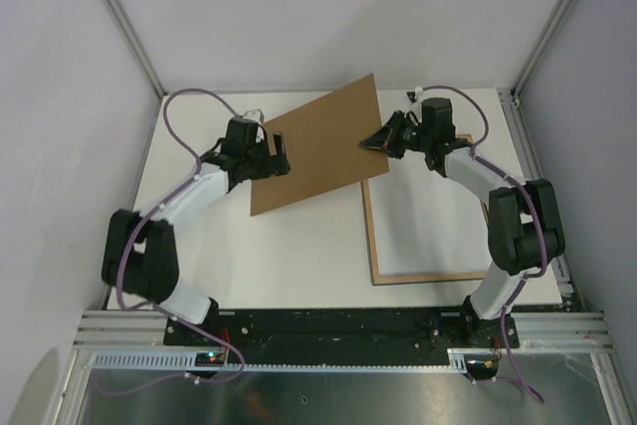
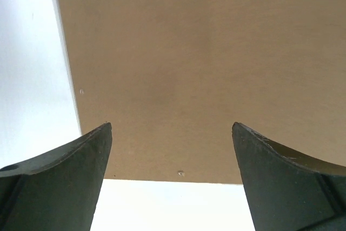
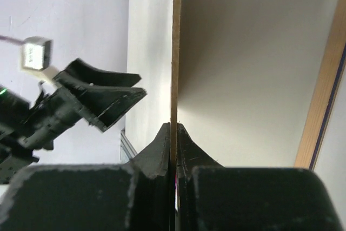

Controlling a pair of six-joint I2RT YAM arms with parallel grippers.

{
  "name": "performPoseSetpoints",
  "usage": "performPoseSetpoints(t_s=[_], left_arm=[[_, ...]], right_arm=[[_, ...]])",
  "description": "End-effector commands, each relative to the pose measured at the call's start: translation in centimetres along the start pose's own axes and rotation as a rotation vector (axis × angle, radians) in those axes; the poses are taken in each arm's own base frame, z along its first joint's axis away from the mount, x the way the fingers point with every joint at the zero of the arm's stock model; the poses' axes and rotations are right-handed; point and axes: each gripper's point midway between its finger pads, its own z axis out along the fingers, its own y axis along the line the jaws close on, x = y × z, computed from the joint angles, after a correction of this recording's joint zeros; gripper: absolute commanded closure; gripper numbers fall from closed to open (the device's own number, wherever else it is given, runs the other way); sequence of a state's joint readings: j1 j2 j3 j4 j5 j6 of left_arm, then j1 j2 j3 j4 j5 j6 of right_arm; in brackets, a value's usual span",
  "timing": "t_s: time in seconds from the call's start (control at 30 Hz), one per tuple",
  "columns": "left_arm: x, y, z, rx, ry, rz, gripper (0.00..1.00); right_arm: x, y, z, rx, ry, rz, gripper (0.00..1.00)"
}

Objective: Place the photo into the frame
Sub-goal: Pick up the backboard from the center of the board.

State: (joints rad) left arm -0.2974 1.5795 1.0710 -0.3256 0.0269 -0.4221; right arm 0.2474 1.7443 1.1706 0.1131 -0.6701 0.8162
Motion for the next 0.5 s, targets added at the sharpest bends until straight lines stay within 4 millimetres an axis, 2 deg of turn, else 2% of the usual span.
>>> performPoseSetpoints(t_s=[0.0, 0.13, 0.23, 0.37, 0.47], left_arm=[[-3.8, -4.2, -6.1, 0.068, -0.213, 0.209, 0.04], [-3.8, -8.1, -10.4, 0.136, -0.321, 0.377, 0.03], [-2.2, -10.7, -12.5, 0.167, -0.364, 0.519, 0.03], [0.4, -12.9, -13.5, 0.179, -0.379, 0.66, 0.03], [1.8, -13.6, -13.3, 0.175, -0.372, 0.729, 0.03]], right_arm=[[-2.1, 4.5, -2.2, -0.035, -0.054, -0.066, 1.0], [-3.0, 6.9, -3.3, -0.056, -0.093, -0.075, 1.0], [-3.2, 8.2, -3.9, -0.063, -0.096, -0.074, 1.0], [-3.4, 9.5, -4.4, -0.071, -0.095, -0.082, 1.0], [-3.4, 10.3, -4.8, -0.078, -0.096, -0.087, 1.0]])
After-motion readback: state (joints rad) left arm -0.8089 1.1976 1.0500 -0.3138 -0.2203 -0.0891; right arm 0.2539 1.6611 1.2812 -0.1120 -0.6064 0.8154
